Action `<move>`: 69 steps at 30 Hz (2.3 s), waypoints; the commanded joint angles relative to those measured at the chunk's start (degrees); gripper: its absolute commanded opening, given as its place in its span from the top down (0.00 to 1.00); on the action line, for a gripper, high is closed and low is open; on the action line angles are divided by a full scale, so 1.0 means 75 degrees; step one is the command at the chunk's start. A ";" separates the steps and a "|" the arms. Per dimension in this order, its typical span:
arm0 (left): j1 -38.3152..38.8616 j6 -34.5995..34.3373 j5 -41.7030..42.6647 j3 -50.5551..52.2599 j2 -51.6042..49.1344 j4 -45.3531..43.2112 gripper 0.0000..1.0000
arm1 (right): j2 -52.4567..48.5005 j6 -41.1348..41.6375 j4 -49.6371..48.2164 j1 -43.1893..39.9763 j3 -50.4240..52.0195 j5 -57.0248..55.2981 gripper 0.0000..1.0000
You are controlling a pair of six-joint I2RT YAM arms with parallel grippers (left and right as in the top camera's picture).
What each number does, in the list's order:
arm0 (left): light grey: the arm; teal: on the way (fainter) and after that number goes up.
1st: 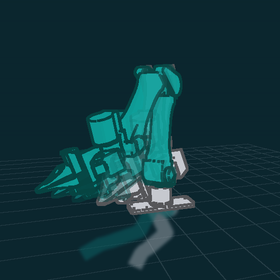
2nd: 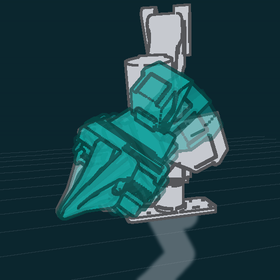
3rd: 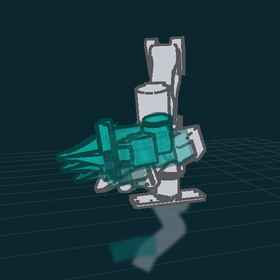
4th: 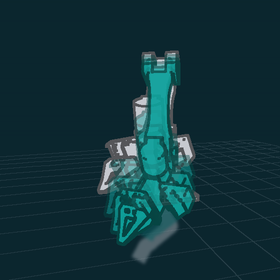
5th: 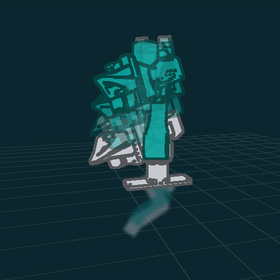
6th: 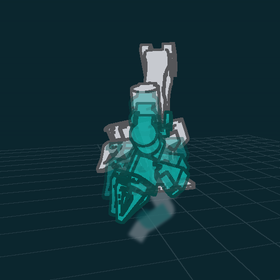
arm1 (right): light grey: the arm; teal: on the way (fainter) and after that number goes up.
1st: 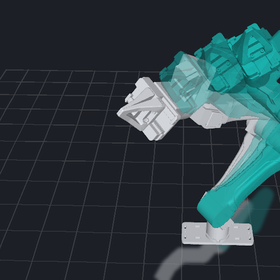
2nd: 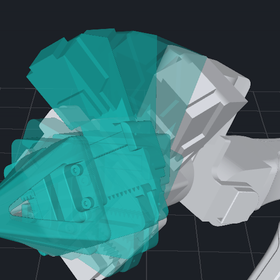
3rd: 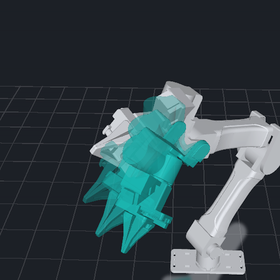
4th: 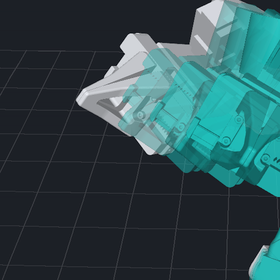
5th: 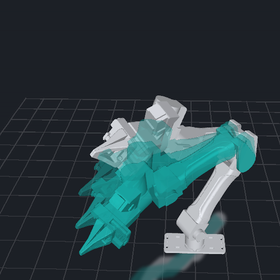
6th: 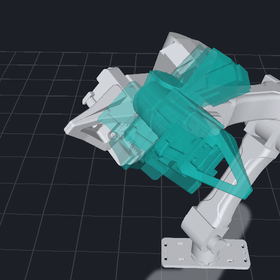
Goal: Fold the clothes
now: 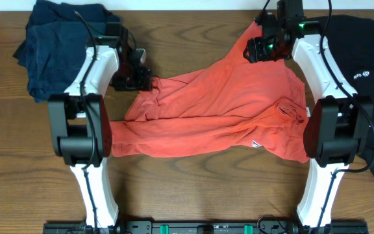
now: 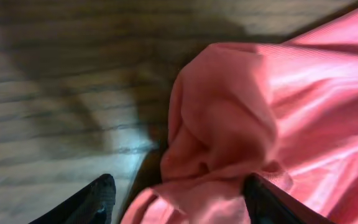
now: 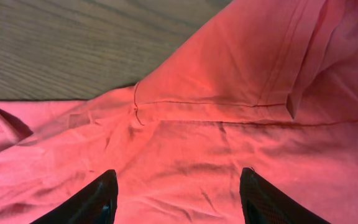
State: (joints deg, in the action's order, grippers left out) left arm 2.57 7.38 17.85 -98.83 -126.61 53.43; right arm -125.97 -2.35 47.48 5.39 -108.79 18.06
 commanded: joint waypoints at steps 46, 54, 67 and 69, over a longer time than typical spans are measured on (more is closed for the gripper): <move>-0.0117 -0.0256 -0.0134 -0.1081 0.1891 0.0187 0.94 | -0.1032 0.0023 -0.1268 -0.0443 -0.1244 -0.0379 0.42; -0.0117 -0.0256 -0.0723 -0.1081 0.1891 0.0414 0.94 | -0.1480 0.0224 -0.1212 -0.0414 -0.1244 -0.0449 0.48; -0.0119 -0.0254 -0.0734 -0.1003 0.1848 0.0437 0.94 | -0.2046 0.0251 -0.1078 -0.0344 -0.1236 -0.0510 0.63; -0.0117 -0.0256 -0.0734 -0.1003 0.1848 0.0437 0.94 | -0.2066 0.0251 -0.1055 -0.0344 -0.1236 -0.0612 0.64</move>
State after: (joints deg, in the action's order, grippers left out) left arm 1.93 5.78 13.10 -107.18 -112.07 56.55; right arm -140.70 -0.84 39.48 2.37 -117.36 14.39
